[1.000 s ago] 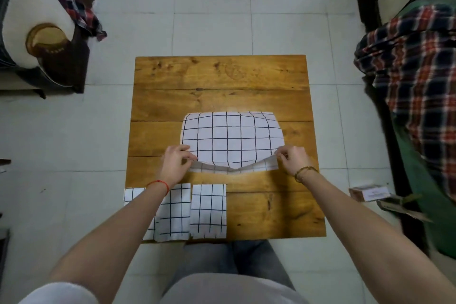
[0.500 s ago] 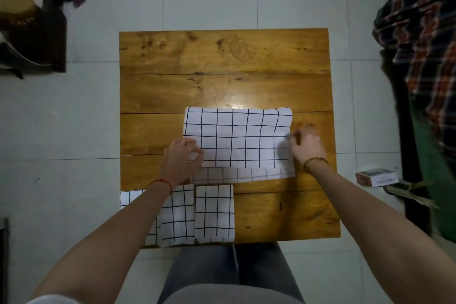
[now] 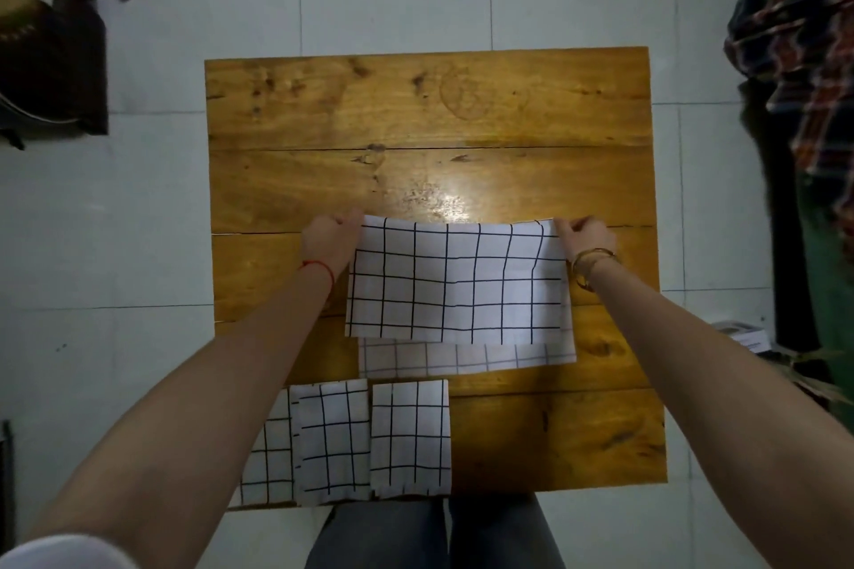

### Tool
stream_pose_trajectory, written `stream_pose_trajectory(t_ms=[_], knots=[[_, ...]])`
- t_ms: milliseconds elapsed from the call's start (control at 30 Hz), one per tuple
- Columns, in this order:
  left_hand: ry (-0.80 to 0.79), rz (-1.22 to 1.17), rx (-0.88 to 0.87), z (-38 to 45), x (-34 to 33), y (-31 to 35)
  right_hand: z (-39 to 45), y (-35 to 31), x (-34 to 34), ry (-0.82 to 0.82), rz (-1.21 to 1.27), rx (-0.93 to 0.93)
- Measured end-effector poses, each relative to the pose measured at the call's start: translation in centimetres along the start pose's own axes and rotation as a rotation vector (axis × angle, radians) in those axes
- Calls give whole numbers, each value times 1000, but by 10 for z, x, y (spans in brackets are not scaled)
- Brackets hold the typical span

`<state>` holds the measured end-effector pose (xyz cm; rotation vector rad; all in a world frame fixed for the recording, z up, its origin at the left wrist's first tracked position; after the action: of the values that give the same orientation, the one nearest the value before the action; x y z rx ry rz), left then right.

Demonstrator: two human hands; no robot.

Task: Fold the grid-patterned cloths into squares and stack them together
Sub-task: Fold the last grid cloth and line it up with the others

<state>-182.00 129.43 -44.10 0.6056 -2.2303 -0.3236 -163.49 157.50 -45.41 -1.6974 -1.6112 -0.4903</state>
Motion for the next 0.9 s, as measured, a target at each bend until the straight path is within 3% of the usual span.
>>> stream_pose_trajectory(t_ms=[267,433,700,900], knots=[[69,49,141,17,-10,-1,7,-5,-17,96,175,-51],[72,93,144,20,-11,-8,12,1,-26,139,436,-50],[100,111,48,14,-12,-4,6,3,-30,106,543,5],[128,-6,58,16,-13,-6,4,3,-29,92,582,110]])
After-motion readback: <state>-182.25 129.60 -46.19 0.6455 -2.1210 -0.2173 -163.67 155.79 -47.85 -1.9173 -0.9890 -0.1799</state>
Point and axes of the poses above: each hand's wrist, its own z-axis towards the middle knuckle, its own x-axis out of the back of the hand, y = z × x, the point moved 1 cm from there along z, towards the middle knuckle, and after that the axes turned 1 degree about z, right-handed, at the moved point
